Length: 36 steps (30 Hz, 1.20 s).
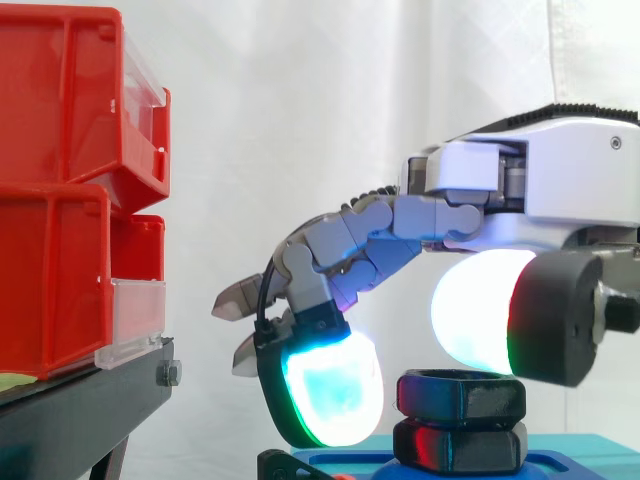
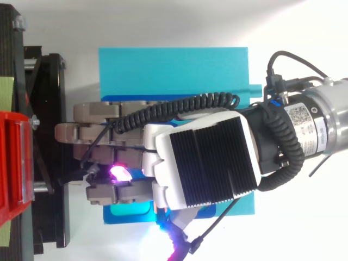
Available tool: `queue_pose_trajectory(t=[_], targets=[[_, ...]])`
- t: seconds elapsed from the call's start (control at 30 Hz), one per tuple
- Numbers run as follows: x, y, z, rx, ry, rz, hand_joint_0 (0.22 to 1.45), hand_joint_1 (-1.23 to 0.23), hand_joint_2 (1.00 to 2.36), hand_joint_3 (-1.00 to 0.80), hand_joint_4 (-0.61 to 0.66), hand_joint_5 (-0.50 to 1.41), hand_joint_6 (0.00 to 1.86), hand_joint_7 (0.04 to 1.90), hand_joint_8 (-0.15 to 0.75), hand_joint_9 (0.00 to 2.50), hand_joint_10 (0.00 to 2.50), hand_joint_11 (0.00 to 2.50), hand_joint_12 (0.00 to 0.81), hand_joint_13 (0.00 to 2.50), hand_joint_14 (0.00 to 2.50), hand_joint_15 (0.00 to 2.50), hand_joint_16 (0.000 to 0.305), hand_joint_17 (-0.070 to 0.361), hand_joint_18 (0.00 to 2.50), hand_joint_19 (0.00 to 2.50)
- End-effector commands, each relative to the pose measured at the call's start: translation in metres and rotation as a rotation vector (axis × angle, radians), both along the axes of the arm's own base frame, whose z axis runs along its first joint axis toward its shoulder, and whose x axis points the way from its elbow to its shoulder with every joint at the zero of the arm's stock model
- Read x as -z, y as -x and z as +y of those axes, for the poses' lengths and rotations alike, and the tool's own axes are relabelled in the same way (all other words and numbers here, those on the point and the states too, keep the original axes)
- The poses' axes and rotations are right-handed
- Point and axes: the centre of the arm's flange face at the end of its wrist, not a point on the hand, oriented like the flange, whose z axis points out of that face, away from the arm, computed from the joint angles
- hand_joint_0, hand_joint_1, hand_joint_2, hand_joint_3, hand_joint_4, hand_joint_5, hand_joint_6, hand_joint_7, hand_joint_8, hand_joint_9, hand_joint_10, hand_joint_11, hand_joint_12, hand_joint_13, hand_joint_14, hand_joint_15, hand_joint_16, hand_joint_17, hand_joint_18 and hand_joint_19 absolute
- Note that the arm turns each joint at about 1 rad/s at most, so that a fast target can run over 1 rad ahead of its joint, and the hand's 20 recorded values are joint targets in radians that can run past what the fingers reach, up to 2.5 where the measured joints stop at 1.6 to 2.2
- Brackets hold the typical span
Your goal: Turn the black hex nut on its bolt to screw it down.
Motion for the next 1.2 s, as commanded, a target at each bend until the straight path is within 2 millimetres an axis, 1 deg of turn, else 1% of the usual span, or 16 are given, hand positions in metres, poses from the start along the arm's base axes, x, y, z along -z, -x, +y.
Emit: queue_pose_trajectory(t=[0.0, 0.07, 0.2, 0.33, 0.4, 0.5, 0.63, 0.67, 0.8, 0.9, 1.0, 1.17], targets=[[-0.0048, 0.0004, -0.0005, -0.017, 0.002, 0.012, 0.45, -0.16, 1.0, -0.5, 0.17, -0.04, 0.52, 1.44, 0.282, 0.72, 0.0, 0.0, 0.353, 0.41, 0.0, 0.0, 0.057, 0.129, 0.35, 0.28], [-0.0086, -0.0006, -0.0008, -0.023, 0.003, 0.008, 0.45, -0.16, 1.0, -0.5, 0.18, -0.04, 0.53, 1.44, 0.283, 0.73, 0.0, 0.0, 0.353, 0.41, 0.0, 0.0, 0.057, 0.128, 0.35, 0.27], [-0.0082, -0.0006, -0.0009, -0.032, 0.003, 0.008, 0.45, -0.16, 1.0, -0.5, 0.18, -0.04, 0.54, 1.43, 0.283, 0.74, 0.0, 0.0, 0.353, 0.42, 0.0, 0.0, 0.057, 0.128, 0.36, 0.28], [-0.0135, -0.0028, -0.0018, -0.032, 0.005, -0.005, 0.45, -0.16, 1.0, -0.5, 0.17, -0.04, 0.54, 1.43, 0.282, 0.74, 0.0, 0.0, 0.353, 0.42, 0.0, 0.0, 0.057, 0.128, 0.36, 0.29], [-0.0088, -0.0035, -0.0029, -0.031, 0.004, 0.001, 0.45, -0.16, 1.0, -0.5, 0.18, -0.04, 0.54, 1.43, 0.285, 0.75, 0.0, 0.0, 0.352, 0.43, 0.0, 0.0, 0.057, 0.127, 0.36, 0.28], [-0.0077, -0.0029, -0.0031, -0.029, 0.006, 0.006, 0.45, -0.16, 1.0, -0.5, 0.18, -0.04, 0.56, 1.41, 0.283, 0.75, 0.0, 0.0, 0.353, 0.43, 0.0, 0.0, 0.057, 0.127, 0.36, 0.29], [-0.0111, -0.0044, -0.004, -0.029, 0.005, -0.005, 0.45, -0.16, 1.0, -0.5, 0.18, -0.05, 0.58, 1.39, 0.289, 0.77, 0.0, 0.0, 0.354, 0.43, 0.0, 0.0, 0.057, 0.127, 0.37, 0.29], [-0.0056, -0.0047, -0.0039, -0.029, 0.004, 0.004, 0.45, -0.16, 1.0, -0.5, 0.18, -0.04, 0.59, 1.36, 0.288, 0.78, 0.0, 0.0, 0.354, 0.43, 0.0, 0.0, 0.057, 0.127, 0.37, 0.29], [-0.0073, -0.0047, -0.0039, -0.029, 0.006, 0.002, 0.45, -0.16, 1.0, -0.5, 0.18, -0.05, 0.62, 1.33, 0.291, 0.79, 0.0, 0.0, 0.354, 0.44, 0.0, 0.0, 0.056, 0.127, 0.38, 0.29], [-0.0075, -0.0046, -0.0075, -0.025, 0.006, 0.001, 0.45, -0.16, 1.0, -0.5, 0.18, -0.05, 0.63, 1.32, 0.289, 0.8, 0.0, 0.0, 0.353, 0.45, 0.0, 0.0, 0.056, 0.127, 0.39, 0.29], [-0.0067, -0.0039, -0.0061, -0.029, 0.006, 0.009, 0.45, -0.16, 1.0, -0.5, 0.18, -0.05, 0.64, 1.31, 0.29, 0.81, 0.0, 0.0, 0.352, 0.45, 0.0, 0.0, 0.056, 0.127, 0.39, 0.3], [-0.0064, -0.0033, -0.0095, -0.026, 0.011, 0.01, 0.46, -0.16, 1.0, -0.5, 0.17, -0.05, 0.65, 1.31, 0.291, 0.82, 0.0, 0.01, 0.351, 0.46, 0.0, 0.0, 0.056, 0.126, 0.4, 0.29]])
